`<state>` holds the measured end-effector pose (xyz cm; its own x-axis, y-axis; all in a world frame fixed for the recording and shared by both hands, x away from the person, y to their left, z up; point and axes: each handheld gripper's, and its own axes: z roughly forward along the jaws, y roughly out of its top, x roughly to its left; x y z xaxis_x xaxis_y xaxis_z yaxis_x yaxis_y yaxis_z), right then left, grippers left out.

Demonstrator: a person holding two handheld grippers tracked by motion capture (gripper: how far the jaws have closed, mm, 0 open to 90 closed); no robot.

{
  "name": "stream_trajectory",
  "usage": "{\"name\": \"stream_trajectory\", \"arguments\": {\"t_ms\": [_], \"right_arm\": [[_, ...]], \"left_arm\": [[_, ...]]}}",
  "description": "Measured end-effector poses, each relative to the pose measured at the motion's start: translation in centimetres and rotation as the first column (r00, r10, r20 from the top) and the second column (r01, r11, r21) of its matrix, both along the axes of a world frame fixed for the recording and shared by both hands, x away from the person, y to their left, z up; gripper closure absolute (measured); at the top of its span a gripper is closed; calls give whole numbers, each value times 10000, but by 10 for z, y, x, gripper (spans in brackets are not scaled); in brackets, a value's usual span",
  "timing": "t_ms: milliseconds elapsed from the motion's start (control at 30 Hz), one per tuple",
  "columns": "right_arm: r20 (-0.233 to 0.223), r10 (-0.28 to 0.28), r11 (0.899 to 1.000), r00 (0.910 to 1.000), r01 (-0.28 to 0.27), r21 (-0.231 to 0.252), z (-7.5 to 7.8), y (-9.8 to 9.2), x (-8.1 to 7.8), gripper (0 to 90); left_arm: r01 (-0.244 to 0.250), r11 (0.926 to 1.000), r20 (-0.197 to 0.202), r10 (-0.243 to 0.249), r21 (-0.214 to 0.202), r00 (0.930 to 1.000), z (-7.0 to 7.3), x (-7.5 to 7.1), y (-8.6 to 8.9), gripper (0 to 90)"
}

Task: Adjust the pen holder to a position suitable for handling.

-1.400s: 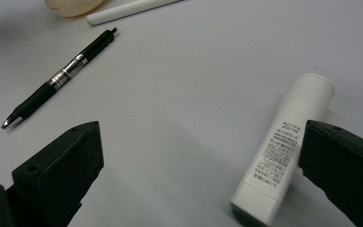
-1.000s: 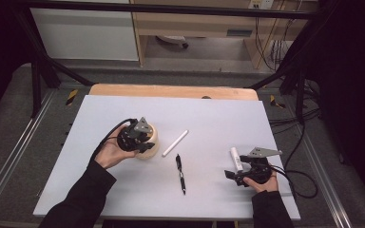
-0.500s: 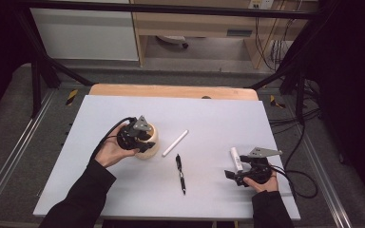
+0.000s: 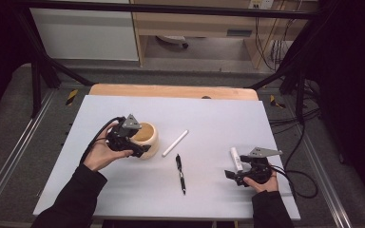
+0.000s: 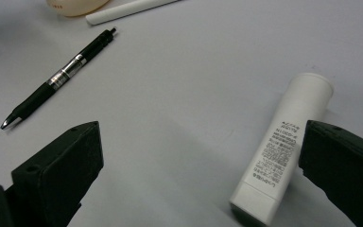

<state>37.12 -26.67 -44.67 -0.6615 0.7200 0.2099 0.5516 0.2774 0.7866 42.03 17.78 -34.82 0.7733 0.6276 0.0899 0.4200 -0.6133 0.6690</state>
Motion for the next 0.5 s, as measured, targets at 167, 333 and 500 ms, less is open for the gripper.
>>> {"name": "stream_trajectory", "arguments": {"t_ms": [167,333,500], "right_arm": [[25,-4,10000,10000,4,-16,0,0,0,10],[68,-30,10000,10000,30,-9,0,-1,0,10],[81,-49,10000,10000,49,3,1,-1,0,10]], "left_arm": [[-360,9992,10,360,-162,9994,2,-8,9,135],[-649,9967,28,651,-491,9979,-3,-17,20,81],[-878,9938,-75,874,-684,9961,-14,-25,31,56]]}}
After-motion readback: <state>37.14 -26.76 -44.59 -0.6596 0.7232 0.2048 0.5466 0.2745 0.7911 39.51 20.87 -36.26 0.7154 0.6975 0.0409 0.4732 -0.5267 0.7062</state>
